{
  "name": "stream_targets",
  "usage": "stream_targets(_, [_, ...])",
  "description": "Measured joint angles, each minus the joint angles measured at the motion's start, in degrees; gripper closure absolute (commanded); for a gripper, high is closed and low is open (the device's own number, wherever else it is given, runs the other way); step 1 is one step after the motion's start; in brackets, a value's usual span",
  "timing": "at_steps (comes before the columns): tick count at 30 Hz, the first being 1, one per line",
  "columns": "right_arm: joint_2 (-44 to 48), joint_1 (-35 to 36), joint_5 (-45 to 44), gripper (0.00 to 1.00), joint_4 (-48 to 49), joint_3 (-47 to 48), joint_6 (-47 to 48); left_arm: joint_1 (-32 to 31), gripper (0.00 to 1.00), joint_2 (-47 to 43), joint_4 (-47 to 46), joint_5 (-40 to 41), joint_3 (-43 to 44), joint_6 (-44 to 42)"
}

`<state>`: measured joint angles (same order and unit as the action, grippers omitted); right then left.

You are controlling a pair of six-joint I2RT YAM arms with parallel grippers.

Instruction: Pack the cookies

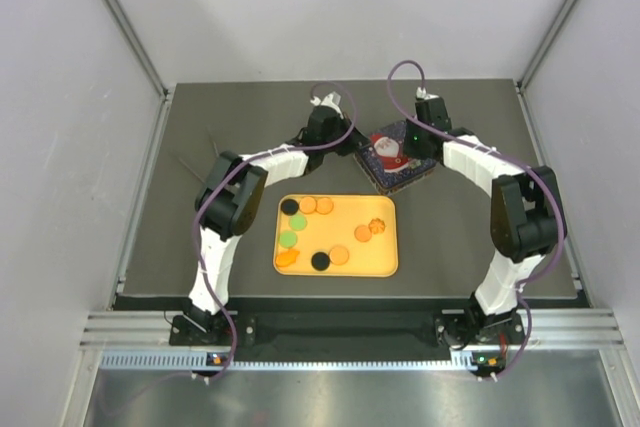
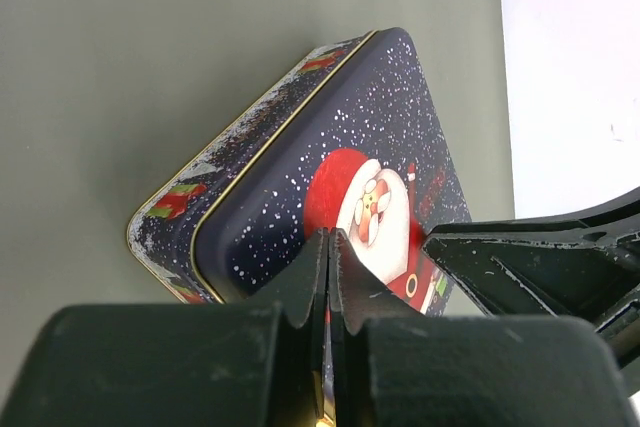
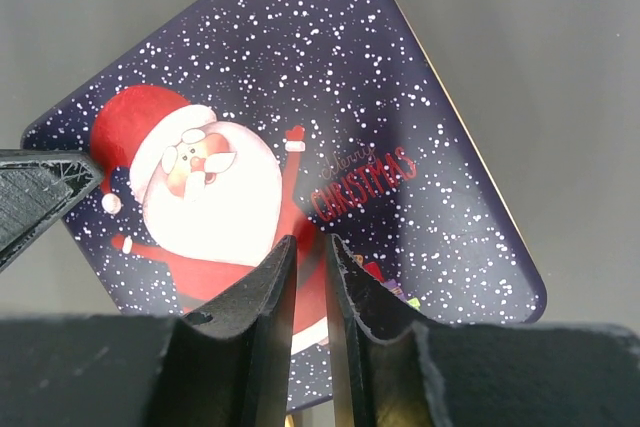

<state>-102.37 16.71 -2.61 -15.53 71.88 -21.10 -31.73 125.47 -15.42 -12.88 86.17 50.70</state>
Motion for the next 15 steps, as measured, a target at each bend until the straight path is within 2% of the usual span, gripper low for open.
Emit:
stream_targets(10, [0.1, 0.0, 0.7, 0.82, 0.1, 0.1, 0.0, -0.1, 1.0, -1.9, 4.3, 2.1, 0.3, -1.6])
stream_targets(15, [-0.3, 0.0, 2.1, 0.81, -3.6, 4.2, 0.0, -0.3, 1.0, -2.3, 8.0, 3.5, 1.4, -1.2])
